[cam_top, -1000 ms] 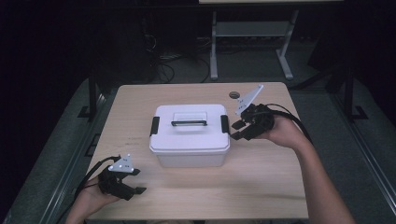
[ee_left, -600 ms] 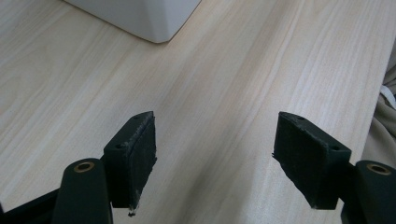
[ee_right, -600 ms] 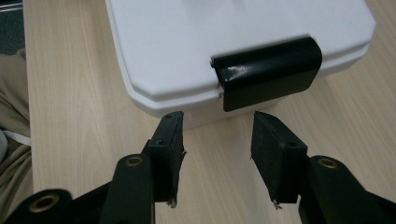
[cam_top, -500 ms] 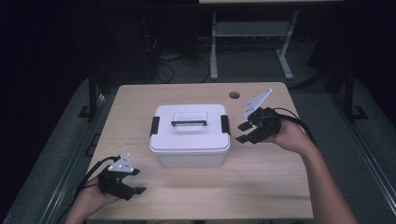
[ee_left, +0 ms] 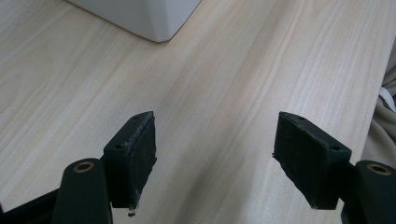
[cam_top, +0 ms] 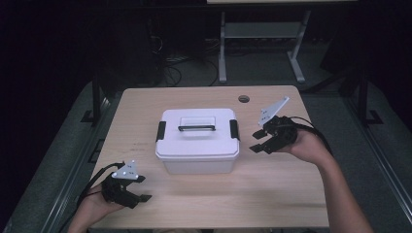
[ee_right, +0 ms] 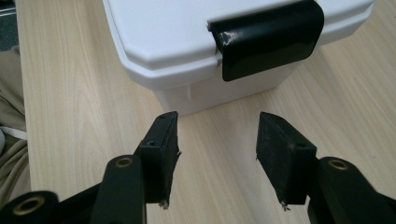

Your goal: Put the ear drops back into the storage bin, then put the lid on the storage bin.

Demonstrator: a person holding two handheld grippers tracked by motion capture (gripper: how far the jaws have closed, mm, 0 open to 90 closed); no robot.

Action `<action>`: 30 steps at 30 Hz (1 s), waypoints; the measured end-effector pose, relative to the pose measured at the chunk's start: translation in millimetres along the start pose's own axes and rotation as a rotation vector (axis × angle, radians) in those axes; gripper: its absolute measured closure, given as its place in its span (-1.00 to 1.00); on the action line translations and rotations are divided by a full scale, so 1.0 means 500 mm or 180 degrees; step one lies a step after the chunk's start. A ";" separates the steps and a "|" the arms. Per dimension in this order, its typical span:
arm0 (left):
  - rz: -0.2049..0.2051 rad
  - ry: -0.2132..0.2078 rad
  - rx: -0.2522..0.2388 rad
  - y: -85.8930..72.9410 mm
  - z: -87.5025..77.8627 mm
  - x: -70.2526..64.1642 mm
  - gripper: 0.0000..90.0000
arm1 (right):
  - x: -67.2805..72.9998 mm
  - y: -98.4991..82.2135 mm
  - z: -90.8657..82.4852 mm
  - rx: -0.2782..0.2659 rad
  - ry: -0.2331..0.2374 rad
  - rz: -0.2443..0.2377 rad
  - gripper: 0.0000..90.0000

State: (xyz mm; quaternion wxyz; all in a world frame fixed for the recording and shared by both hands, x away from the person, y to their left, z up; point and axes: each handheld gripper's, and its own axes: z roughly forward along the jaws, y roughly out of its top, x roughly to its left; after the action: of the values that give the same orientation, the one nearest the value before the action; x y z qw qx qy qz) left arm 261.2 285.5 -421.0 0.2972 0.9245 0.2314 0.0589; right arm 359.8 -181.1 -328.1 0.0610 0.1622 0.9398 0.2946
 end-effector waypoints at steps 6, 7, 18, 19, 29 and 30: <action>-0.0008 0.0003 0.0001 -0.002 -0.001 0.000 -0.35 | 0.000 -0.017 0.002 0.0002 0.0003 0.0059 -0.02; -0.0013 0.0003 -0.0001 -0.002 -0.001 0.000 -0.35 | 0.000 -0.020 0.003 -0.0007 0.0002 0.0061 -0.04; -0.0018 0.0016 -0.0015 -0.002 -0.003 0.002 -0.35 | 0.003 -0.039 0.012 -0.0003 0.0017 0.0088 -0.09; -0.0016 0.0015 -0.0016 -0.002 -0.003 0.002 -0.35 | 0.003 -0.041 0.012 0.0007 0.0008 0.0095 -0.09; -0.0019 0.0022 -0.0021 -0.002 -0.005 0.001 -0.35 | 0.010 -0.080 0.011 0.0008 -0.0014 0.0170 -0.10; -0.0021 0.0024 -0.0023 -0.003 -0.005 0.001 -0.35 | 0.010 -0.084 0.011 0.0007 -0.0016 0.0180 -0.10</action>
State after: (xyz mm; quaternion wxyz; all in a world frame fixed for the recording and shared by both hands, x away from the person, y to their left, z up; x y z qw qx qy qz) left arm 260.3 287.9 -419.6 0.2998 0.9224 0.2353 0.0623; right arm 344.9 -208.6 -356.8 0.0549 0.1894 0.9350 0.2947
